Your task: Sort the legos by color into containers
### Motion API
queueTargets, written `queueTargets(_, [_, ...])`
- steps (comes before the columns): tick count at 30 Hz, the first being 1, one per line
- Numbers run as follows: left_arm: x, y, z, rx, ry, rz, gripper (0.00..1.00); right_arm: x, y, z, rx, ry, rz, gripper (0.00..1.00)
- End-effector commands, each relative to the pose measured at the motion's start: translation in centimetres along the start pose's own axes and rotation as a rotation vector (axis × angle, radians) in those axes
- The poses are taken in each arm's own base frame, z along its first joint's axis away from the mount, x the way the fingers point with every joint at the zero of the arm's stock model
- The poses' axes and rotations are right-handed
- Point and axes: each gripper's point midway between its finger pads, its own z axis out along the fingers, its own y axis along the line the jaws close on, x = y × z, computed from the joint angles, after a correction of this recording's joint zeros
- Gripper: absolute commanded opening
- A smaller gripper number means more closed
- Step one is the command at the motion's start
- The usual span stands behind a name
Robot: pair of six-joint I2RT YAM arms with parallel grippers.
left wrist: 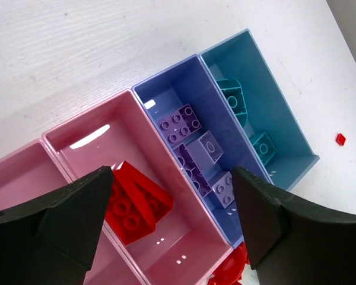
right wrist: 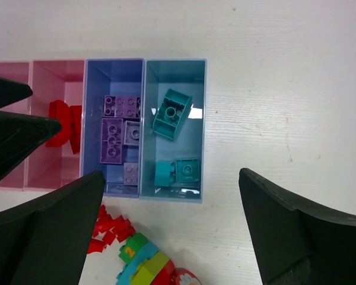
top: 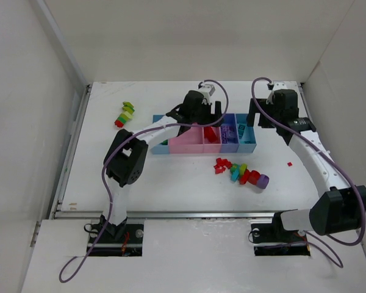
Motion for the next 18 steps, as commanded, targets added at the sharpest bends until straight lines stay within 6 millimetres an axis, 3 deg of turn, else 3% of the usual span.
queueTargets(1, [-3.2, -2.3, -1.3, 0.053, -0.065, 0.060, 0.79, -1.9, 0.0, -1.9, -0.005, -0.059, -0.025, 1.00])
queueTargets(2, [-2.9, -2.1, -1.4, 0.048, -0.054, 0.078, 0.79, -1.9, 0.0, -1.9, -0.005, -0.059, -0.025, 1.00])
queueTargets(5, [-3.8, -4.7, -3.0, 0.130, -0.055, 0.249, 0.73, -2.3, 0.2, -2.6, -0.020, -0.078, -0.024, 1.00])
queueTargets(7, [-3.7, -5.9, -4.3, 0.171, -0.044, 0.384, 0.61, -2.5, 0.5, -2.9, -0.033, -0.087, -0.015, 1.00])
queueTargets(8, [-2.8, -6.9, -4.7, 0.204, -0.025, 0.452, 0.56, -2.4, 0.5, -3.2, -0.033, -0.090, -0.015, 1.00])
queueTargets(10, [-2.1, -7.1, -5.7, 0.230, -0.004, 0.597, 0.44, -2.4, 0.6, -3.7, -0.044, -0.100, -0.007, 1.00])
queueTargets(13, [0.8, -8.0, -6.5, 0.330, 0.064, 0.768, 0.40, -2.0, 0.6, -4.1, -0.045, -0.104, -0.006, 1.00])
queueTargets(14, [2.5, -8.0, -6.9, 0.362, 0.125, 0.812, 0.41, -2.4, 0.6, -4.7, -0.048, -0.122, 0.005, 1.00])
queueTargets(15, [4.1, -9.2, -7.3, 0.422, 0.158, 0.863, 0.43, -2.0, 0.6, -4.8, -0.048, -0.119, 0.005, 1.00])
queueTargets(18, [8.5, -9.4, -7.6, 0.488, 0.288, 0.981, 0.48, -2.2, 0.8, -5.7, -0.060, -0.140, 0.004, 1.00])
